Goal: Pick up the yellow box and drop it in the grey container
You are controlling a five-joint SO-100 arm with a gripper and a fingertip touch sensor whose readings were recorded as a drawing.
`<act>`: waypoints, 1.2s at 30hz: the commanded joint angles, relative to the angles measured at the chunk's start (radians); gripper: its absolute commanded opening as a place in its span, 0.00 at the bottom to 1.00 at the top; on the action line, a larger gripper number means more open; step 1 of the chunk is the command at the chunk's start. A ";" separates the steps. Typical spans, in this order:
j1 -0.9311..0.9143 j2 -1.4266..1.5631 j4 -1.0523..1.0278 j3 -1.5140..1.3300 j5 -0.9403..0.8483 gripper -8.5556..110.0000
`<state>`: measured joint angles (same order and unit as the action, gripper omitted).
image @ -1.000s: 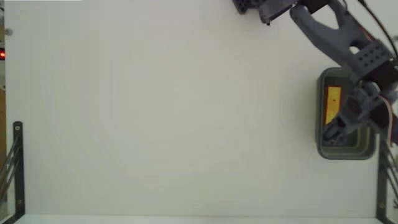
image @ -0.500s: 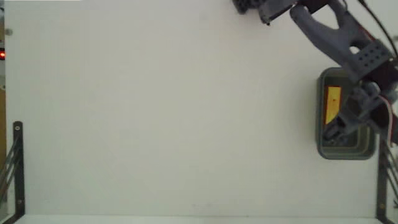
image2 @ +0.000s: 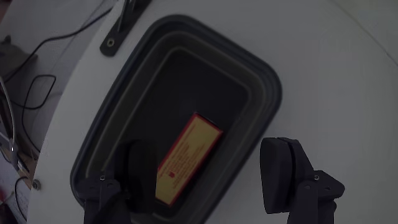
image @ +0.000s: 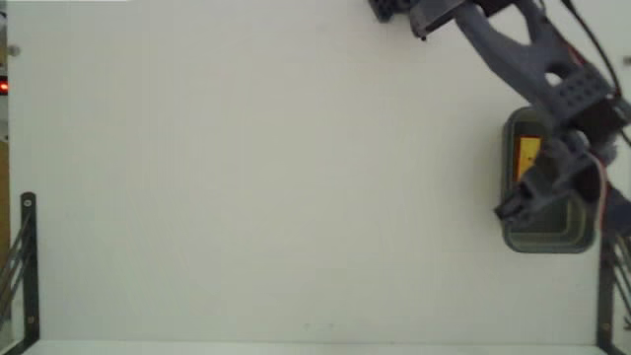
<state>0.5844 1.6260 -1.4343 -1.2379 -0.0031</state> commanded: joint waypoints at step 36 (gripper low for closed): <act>-0.369 0.572 0.005 -0.482 0.003 1.00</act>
<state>0.2332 2.1123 -1.4297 -1.6981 -0.0031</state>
